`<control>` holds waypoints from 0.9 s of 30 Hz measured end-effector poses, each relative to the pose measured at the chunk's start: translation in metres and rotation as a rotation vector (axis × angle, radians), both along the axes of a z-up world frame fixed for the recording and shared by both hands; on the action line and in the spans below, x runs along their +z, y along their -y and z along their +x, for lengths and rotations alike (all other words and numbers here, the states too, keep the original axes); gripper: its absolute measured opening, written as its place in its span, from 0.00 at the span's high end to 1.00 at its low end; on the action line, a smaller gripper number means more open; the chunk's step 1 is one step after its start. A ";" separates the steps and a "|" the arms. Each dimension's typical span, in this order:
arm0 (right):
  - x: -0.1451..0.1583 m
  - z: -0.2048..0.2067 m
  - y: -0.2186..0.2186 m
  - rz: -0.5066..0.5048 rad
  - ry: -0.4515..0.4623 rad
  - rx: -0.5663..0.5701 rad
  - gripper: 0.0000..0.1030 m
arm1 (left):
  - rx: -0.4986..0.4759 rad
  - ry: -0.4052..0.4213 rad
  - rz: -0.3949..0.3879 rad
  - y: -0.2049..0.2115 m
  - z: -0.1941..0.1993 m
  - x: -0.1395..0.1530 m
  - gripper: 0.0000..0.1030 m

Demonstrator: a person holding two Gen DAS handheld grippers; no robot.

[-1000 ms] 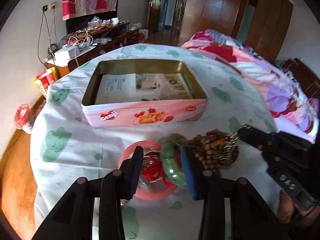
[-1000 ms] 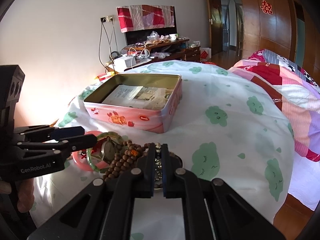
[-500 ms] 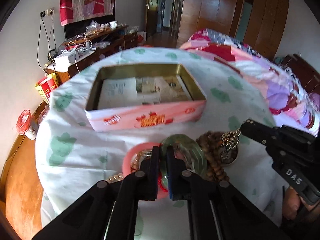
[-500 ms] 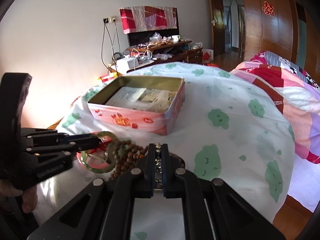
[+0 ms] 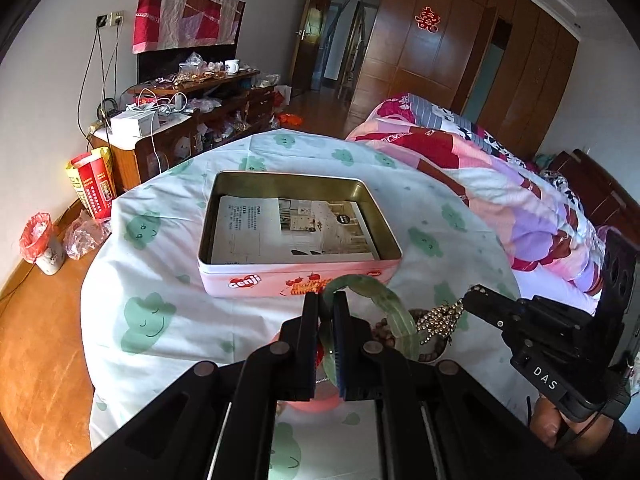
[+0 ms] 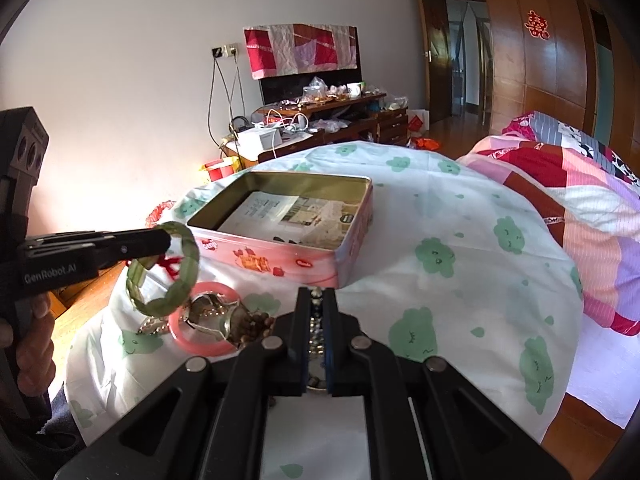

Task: Organize jewelry
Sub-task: 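Lift the green bangle with the left tool while the right tool lifts the silver chain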

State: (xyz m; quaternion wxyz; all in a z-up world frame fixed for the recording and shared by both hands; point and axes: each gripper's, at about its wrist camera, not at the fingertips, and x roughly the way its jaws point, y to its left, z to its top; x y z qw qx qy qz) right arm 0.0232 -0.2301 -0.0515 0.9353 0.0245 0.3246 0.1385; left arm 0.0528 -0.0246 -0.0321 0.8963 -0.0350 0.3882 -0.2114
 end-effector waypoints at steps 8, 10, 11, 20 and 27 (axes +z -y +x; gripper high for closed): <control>0.000 0.001 0.003 0.004 -0.002 -0.003 0.93 | 0.023 -0.066 -0.073 -0.015 0.012 -0.002 0.94; -0.001 0.000 0.003 0.005 -0.004 -0.002 0.93 | 0.031 -0.101 -0.086 -0.017 0.015 -0.010 0.94; -0.002 0.000 0.003 0.005 -0.005 -0.001 0.93 | 0.032 -0.110 -0.080 -0.016 0.016 -0.014 0.94; -0.003 0.000 0.002 0.005 -0.008 -0.002 0.93 | 0.018 -0.101 -0.023 -0.008 0.012 -0.026 0.94; -0.005 0.000 0.001 0.005 -0.010 0.004 0.93 | 0.000 -0.118 0.001 -0.005 0.012 -0.033 0.91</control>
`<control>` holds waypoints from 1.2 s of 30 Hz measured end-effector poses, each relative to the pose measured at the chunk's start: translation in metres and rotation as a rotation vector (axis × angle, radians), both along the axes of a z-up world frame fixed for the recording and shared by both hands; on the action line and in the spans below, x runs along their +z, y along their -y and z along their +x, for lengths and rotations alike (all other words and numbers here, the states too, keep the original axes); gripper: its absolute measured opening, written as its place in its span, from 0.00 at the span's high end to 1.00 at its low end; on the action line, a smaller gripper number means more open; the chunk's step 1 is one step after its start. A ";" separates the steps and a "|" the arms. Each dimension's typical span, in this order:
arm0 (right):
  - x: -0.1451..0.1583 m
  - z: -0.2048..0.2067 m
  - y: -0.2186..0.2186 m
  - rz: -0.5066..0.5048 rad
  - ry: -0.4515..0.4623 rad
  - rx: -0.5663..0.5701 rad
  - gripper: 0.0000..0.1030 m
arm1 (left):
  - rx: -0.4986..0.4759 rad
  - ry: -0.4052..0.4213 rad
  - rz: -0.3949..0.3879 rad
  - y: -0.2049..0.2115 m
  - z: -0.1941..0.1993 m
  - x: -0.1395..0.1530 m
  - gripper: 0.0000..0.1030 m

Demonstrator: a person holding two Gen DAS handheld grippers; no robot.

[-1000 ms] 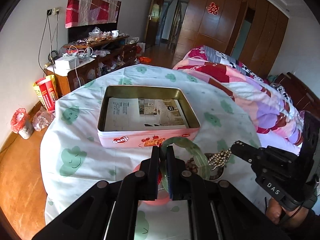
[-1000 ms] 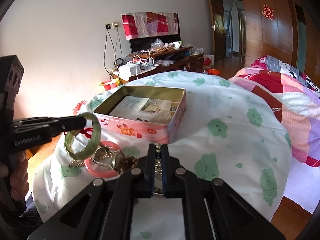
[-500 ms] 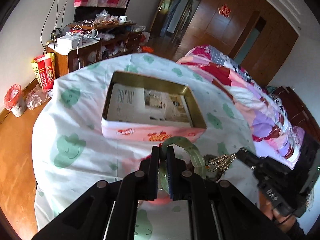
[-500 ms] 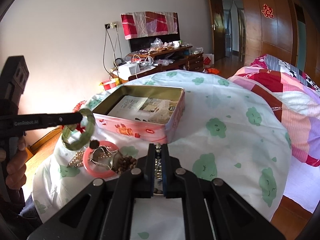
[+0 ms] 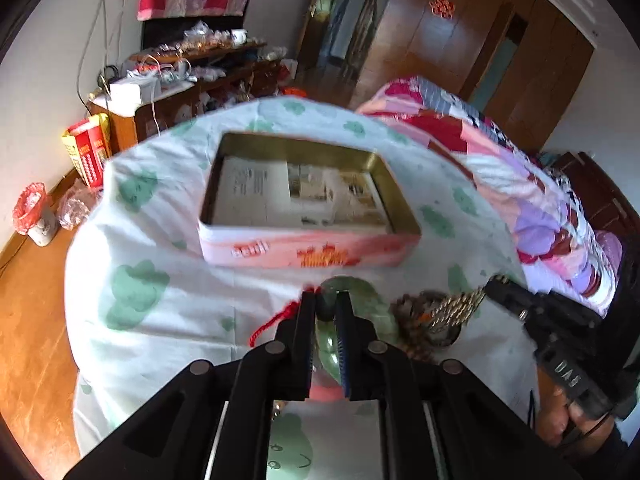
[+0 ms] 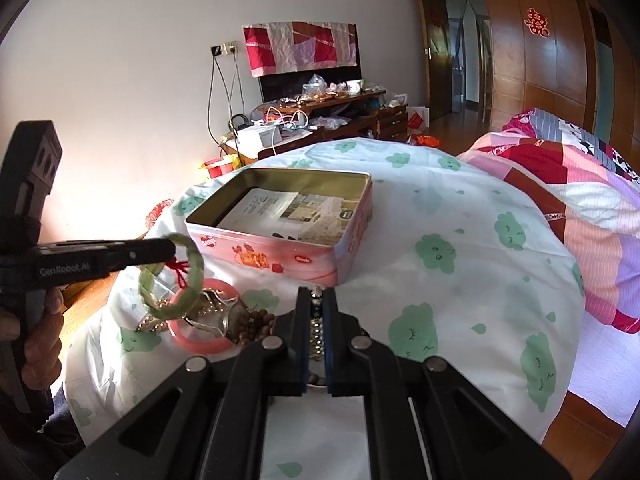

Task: Organize jewelry
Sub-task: 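Lift the green bangle with the left tool while the right tool lifts the silver chain, then lower both held items into the pink tin and open both tools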

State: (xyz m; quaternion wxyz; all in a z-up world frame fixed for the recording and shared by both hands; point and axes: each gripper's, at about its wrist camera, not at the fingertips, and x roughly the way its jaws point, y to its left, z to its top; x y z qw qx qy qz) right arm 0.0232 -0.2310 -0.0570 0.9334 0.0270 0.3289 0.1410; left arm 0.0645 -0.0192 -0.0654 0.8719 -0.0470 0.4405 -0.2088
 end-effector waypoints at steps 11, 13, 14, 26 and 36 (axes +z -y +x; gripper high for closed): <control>0.000 -0.002 -0.001 0.000 -0.003 0.001 0.93 | -0.035 0.001 0.010 0.008 -0.009 -0.005 0.98; 0.001 -0.002 -0.002 0.000 -0.001 0.008 0.93 | -0.041 0.013 0.017 0.010 -0.008 -0.001 1.00; 0.002 -0.001 -0.003 -0.002 0.001 0.014 0.93 | -0.040 0.026 0.024 0.010 -0.007 0.003 1.00; 0.012 0.004 -0.005 -0.011 0.023 0.026 0.93 | -0.060 0.073 0.085 0.018 -0.023 0.006 0.52; 0.006 0.002 -0.008 -0.008 0.010 0.033 0.93 | -0.065 0.017 0.193 0.032 -0.017 -0.028 0.94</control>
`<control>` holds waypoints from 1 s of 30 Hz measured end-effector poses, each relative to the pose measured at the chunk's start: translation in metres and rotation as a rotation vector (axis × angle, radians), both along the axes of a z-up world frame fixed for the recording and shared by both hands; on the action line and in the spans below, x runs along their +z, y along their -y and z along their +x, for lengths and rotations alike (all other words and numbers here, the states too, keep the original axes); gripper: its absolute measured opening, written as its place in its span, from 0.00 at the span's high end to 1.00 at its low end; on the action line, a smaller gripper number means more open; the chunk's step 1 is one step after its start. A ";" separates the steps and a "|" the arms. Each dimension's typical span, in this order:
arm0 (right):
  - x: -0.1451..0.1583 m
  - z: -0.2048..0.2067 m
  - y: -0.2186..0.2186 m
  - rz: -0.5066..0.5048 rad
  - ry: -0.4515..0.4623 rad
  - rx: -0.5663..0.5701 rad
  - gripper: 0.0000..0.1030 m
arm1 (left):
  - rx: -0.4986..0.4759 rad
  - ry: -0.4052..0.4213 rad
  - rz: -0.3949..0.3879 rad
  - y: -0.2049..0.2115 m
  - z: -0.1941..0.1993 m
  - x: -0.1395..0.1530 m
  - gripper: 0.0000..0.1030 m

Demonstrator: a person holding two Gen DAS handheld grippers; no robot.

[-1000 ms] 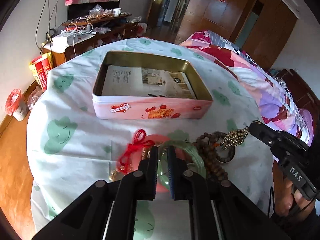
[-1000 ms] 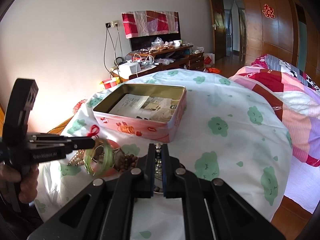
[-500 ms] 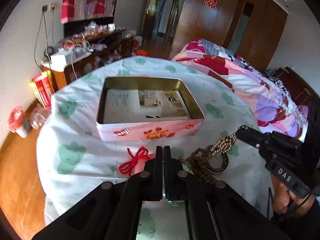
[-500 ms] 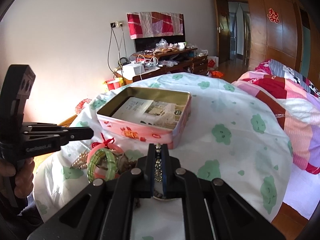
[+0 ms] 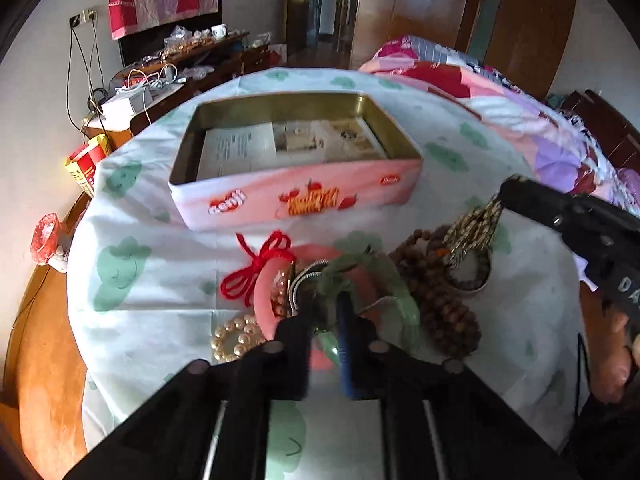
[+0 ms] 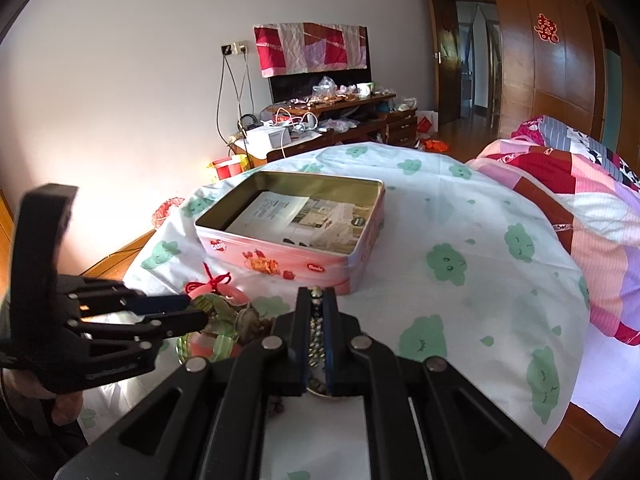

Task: Organize jewelry
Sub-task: 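Lower both held items into the pink tin and open both tools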

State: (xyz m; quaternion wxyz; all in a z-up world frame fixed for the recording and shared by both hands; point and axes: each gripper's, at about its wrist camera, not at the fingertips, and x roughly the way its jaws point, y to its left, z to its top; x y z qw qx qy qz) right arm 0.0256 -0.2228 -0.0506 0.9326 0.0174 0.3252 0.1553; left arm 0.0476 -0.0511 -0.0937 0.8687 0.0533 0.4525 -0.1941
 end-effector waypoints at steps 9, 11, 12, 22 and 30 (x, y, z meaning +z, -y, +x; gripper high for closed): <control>0.016 0.012 -0.007 -0.023 0.024 0.032 0.93 | 0.010 0.119 -0.073 -0.014 0.014 0.060 0.95; 0.027 0.021 -0.009 -0.020 0.043 0.043 0.93 | 0.024 0.154 -0.075 -0.016 0.027 0.075 0.95; 0.032 0.024 -0.010 -0.024 0.052 0.047 0.93 | 0.035 0.177 -0.072 -0.018 0.035 0.082 0.94; 0.044 0.094 -0.023 -0.057 0.072 0.035 0.93 | 0.150 0.223 0.012 -0.022 0.118 0.081 0.94; 0.007 0.134 -0.029 -0.088 -0.011 0.024 0.93 | 0.165 0.185 0.069 -0.010 0.143 0.051 0.93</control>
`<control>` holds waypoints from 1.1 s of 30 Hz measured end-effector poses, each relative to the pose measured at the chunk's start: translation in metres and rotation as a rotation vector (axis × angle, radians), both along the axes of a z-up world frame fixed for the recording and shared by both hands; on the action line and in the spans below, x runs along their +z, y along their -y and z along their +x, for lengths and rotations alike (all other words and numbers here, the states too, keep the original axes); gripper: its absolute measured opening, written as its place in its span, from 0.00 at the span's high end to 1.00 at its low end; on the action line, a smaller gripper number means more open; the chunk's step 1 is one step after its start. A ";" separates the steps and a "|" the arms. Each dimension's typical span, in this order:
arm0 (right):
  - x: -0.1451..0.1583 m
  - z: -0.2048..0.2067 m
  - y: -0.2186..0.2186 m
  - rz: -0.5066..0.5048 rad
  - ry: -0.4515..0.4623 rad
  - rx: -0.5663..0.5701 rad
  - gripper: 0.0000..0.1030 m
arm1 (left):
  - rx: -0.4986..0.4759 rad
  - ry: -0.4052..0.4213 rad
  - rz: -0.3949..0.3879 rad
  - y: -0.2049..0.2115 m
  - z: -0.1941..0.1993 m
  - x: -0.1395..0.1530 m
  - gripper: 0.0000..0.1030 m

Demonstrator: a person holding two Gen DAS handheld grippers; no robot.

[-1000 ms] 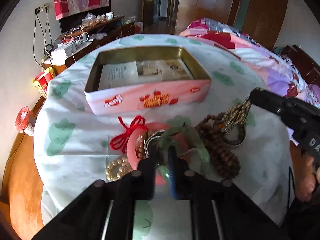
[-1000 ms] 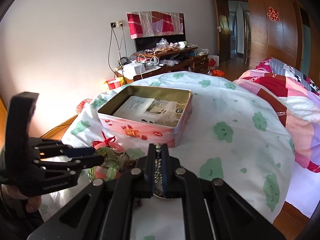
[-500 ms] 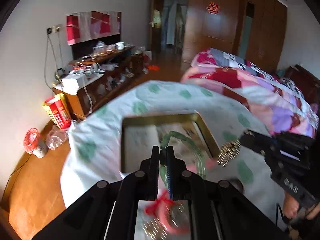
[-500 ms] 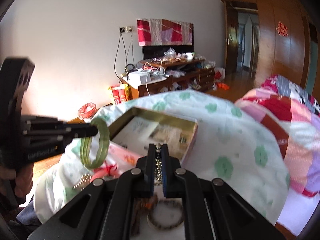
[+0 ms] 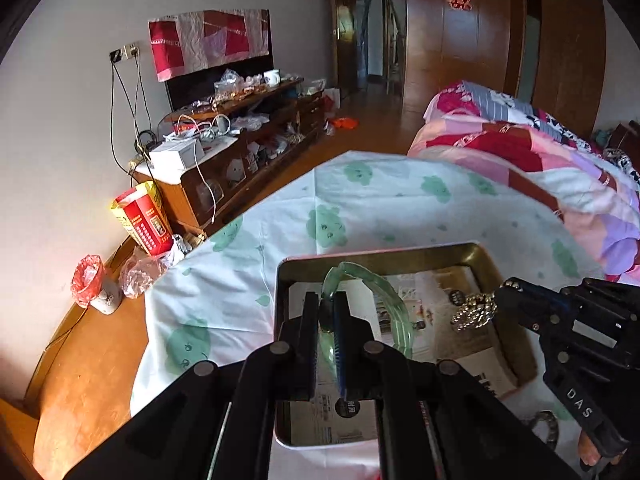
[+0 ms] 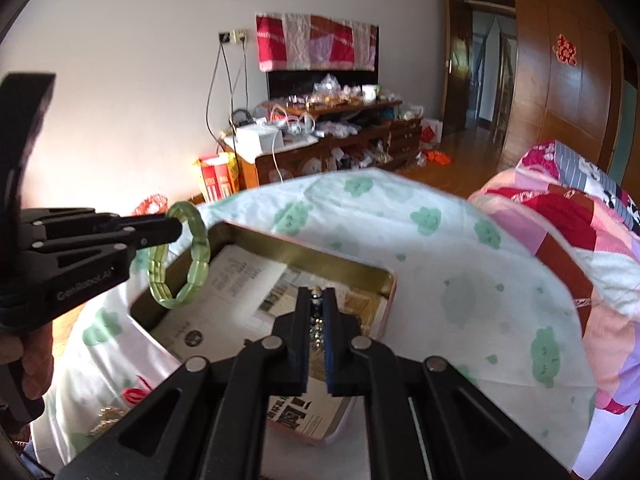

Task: Organize jewelry
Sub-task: 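Lower both held items into the pink tin and open both tools, then grasp the pink bangle with the left tool while the right tool grasps the brown bead strand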

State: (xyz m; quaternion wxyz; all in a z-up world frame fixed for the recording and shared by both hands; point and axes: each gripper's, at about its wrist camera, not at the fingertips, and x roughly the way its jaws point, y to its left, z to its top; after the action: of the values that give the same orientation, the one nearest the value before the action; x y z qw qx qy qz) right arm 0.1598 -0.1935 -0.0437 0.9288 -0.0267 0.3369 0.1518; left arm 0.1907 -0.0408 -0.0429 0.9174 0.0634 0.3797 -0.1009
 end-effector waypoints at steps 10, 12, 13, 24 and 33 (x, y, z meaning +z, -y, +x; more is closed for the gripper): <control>-0.016 -0.006 0.013 -0.004 -0.008 -0.072 0.43 | 0.013 -0.004 0.017 -0.002 -0.010 -0.007 0.39; -0.014 -0.009 0.015 0.002 -0.011 -0.079 0.43 | 0.014 -0.004 0.021 -0.004 -0.011 -0.006 0.39; -0.013 -0.011 0.016 0.004 -0.013 -0.082 0.43 | 0.013 -0.005 0.018 -0.005 -0.014 -0.005 0.39; -0.012 -0.049 0.024 0.003 -0.024 -0.083 0.43 | 0.042 -0.013 0.046 -0.026 -0.069 -0.012 0.39; -0.027 -0.089 0.042 -0.026 -0.045 -0.116 0.43 | 0.061 -0.060 0.057 -0.036 -0.115 -0.033 0.39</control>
State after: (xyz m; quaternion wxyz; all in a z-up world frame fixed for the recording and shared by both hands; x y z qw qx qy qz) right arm 0.0706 -0.2352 -0.0709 0.9278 -0.0155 0.3607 0.0941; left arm 0.0759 -0.0047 -0.0756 0.9061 0.0750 0.4114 -0.0637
